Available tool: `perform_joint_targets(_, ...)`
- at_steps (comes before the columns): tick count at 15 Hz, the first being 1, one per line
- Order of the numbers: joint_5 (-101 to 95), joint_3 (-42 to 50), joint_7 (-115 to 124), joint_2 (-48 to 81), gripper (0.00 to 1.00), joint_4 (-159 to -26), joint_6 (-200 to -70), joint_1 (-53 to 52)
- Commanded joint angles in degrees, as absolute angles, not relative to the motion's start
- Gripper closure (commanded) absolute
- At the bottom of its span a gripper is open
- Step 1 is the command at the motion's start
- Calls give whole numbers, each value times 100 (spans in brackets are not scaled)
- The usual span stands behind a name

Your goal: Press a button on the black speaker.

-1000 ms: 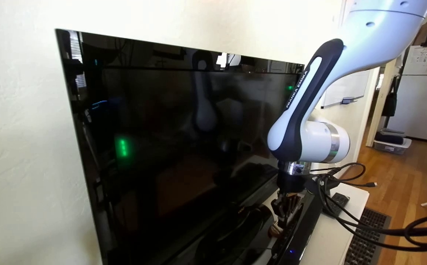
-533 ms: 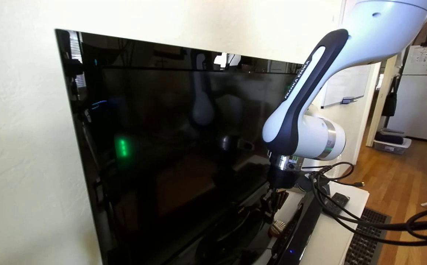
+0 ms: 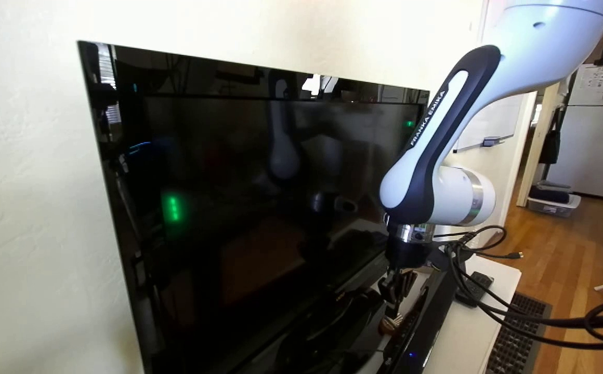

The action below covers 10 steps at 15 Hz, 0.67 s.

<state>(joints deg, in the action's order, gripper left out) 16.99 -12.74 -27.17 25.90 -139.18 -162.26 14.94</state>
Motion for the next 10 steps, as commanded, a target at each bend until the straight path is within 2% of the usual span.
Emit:
perform_joint_targets(1,1276,-1005,-2285,2447,100,-13994,-15900,1272)
perform_joint_targets(10,1215,-942,-2215,2480,100,-13954,-15688,1187)
